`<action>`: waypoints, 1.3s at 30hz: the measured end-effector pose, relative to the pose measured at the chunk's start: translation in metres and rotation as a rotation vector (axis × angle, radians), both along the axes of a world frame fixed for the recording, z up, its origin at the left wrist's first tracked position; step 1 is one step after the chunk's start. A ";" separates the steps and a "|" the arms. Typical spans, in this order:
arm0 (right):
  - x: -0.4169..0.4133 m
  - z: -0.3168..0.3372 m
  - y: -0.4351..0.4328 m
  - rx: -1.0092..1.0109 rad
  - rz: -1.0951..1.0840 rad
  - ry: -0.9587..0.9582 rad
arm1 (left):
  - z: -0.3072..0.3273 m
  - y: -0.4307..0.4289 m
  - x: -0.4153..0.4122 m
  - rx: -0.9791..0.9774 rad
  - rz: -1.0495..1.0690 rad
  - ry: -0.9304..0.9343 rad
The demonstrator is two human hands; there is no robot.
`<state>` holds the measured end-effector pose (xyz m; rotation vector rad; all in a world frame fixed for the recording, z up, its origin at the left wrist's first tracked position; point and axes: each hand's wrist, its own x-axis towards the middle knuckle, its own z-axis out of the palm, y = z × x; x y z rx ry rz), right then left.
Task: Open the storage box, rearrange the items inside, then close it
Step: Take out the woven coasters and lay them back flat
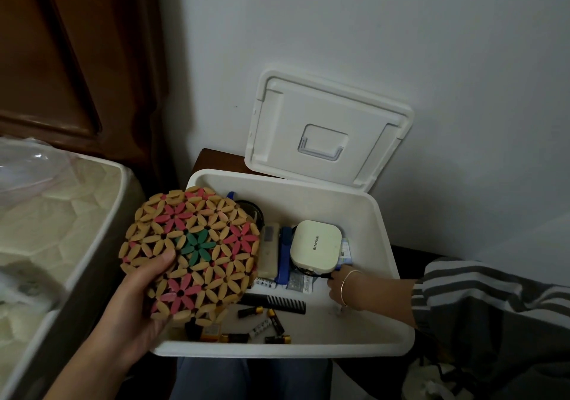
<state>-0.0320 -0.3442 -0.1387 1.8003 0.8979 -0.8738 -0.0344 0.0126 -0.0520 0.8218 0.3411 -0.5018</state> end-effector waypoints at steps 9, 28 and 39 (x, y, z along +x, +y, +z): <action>-0.003 0.007 0.000 0.060 -0.154 0.043 | -0.003 0.001 0.002 -0.036 0.021 0.016; 0.023 0.011 0.143 0.952 -1.566 0.263 | 0.000 -0.001 -0.002 -0.020 -0.007 -0.003; -0.001 0.011 0.087 0.927 -0.889 0.072 | -0.001 0.001 0.004 -0.025 0.003 0.004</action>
